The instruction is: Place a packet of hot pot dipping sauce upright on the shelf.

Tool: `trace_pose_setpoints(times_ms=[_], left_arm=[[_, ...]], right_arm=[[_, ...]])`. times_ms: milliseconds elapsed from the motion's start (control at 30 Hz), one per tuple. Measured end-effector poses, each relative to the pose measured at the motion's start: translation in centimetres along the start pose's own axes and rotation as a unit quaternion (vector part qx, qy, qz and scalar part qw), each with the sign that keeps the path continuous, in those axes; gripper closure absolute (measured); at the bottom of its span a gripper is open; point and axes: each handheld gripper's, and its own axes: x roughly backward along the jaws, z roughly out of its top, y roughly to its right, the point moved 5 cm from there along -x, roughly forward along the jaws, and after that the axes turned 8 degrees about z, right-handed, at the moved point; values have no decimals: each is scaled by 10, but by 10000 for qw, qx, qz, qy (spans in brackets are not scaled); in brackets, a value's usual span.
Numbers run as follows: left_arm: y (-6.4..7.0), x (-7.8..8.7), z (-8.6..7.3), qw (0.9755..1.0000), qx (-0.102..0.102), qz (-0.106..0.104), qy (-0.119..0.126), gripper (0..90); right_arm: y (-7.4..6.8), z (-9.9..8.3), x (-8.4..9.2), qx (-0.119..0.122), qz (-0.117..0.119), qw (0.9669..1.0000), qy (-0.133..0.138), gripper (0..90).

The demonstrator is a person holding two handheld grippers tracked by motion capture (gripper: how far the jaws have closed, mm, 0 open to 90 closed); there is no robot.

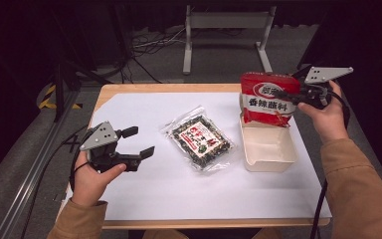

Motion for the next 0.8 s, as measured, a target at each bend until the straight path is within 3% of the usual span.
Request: trace_pose_setpoints(times_ms=[800], left_arm=[[-2,-1,-2,10000,35,14,-16,189]], right_arm=[[8,-16,-35,43,108,9997,-226,894]])
